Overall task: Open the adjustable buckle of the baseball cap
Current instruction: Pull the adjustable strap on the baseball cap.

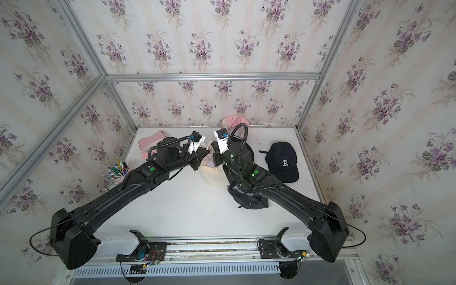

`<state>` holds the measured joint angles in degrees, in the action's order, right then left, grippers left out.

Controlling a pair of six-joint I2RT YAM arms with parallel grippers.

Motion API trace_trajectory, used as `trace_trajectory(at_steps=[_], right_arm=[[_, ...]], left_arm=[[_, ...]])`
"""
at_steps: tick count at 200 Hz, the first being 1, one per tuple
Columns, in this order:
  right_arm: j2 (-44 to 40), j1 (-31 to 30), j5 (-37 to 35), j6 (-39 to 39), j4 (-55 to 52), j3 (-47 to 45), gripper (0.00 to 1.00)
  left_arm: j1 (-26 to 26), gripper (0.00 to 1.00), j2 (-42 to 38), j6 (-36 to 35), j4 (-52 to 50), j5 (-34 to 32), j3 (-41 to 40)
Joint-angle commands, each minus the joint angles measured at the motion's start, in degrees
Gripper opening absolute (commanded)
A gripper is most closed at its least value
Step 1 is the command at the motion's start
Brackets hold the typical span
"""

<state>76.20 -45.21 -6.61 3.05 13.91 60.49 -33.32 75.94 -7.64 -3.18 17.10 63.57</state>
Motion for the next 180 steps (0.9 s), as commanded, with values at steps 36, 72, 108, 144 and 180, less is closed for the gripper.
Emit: trace_trajectory(at_steps=[36,72,108,144,180], right_arm=[[-1.13,0.34,-0.64,-0.19,5.12,-1.75,0.0],[-2.79,0.26,1.99,-6.84,2.25,-3.26,0.02],[-3.47,0.21,6.57,-15.1,-0.66,-3.19,0.28],[-1.75,-0.29,9.03,-18.21,-2.29,-1.76,0.35],[-0.53,-1.45,7.85,-19.85,-1.75,-1.6,0.35]], left_arm=[[-0.52,0.04,-1.35,0.8,-1.36,-2.55,0.0],[-0.68,0.0,-2.96,-0.57,-1.87,-3.88,0.71],[-1.3,0.0,-3.86,-2.52,-4.04,-3.53,2.45],[-1.99,0.0,-3.78,-3.17,-6.3,-2.62,3.6],[-2.1,0.0,-3.96,-3.29,-6.96,-3.03,3.57]])
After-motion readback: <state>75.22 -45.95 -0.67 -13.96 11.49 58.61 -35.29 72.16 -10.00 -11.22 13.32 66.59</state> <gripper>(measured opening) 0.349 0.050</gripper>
